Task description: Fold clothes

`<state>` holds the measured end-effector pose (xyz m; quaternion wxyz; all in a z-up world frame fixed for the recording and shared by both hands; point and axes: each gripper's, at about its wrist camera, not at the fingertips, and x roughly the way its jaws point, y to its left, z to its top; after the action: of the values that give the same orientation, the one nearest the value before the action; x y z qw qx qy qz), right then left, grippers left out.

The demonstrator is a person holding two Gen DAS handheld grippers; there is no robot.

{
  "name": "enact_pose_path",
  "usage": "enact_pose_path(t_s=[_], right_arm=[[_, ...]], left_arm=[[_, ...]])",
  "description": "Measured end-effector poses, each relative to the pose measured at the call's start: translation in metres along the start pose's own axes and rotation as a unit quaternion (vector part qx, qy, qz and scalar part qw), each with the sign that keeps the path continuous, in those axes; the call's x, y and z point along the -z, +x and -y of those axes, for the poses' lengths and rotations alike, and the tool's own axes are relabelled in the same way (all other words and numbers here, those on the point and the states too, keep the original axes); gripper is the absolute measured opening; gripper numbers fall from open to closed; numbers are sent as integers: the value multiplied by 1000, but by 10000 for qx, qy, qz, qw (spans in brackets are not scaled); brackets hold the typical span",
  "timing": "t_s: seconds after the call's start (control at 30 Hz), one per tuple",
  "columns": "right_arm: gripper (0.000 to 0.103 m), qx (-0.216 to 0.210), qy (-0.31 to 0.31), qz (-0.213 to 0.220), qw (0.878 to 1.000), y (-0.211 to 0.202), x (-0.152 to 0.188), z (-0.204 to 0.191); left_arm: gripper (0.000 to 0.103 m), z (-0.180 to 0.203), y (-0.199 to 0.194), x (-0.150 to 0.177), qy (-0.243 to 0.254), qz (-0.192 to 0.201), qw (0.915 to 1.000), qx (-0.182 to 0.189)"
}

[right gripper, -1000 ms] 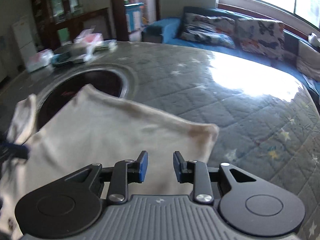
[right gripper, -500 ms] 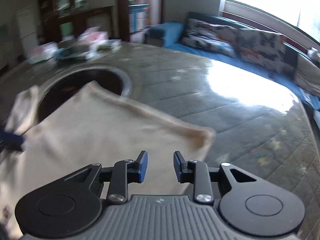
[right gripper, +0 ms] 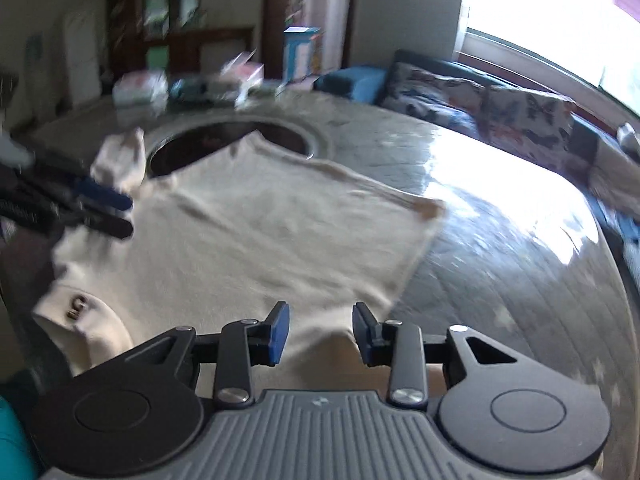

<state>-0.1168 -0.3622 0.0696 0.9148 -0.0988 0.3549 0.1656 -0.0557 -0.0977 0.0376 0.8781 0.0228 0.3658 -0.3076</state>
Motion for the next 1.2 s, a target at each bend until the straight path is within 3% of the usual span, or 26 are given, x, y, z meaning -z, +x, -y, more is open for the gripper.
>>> enact_pose_path(t_s=[0.17,0.4,0.6,0.67,0.73,0.8,1.03,1.2], right_arm=[[42,1154,500,-53,9920,-22,29,46],[42,2358,1477,-197,9603,-33,60,115],[39,2136,2513,-280,9437,-35,83,149],[30,2020,2736,-181,9402,-38,89,153],[9,1999,2797,-116,9390,-40,91,154],[6,2302,2601,-136,9377,-42,90,147],[6,2750,2479,-281,9285,-39,87,148],[12,2687,2294,-134,9354,-48,72,140]], left_arm=[[48,20,11,4,163,-156,9995,201],[51,36,15,9,292,-244,9987,336],[51,43,18,13,354,-333,9982,338],[51,44,18,13,373,-346,9981,337],[52,46,18,13,401,-337,9980,359],[54,47,18,13,431,-316,9978,379],[54,46,17,17,416,-345,9979,363],[55,33,5,16,252,-196,9992,237]])
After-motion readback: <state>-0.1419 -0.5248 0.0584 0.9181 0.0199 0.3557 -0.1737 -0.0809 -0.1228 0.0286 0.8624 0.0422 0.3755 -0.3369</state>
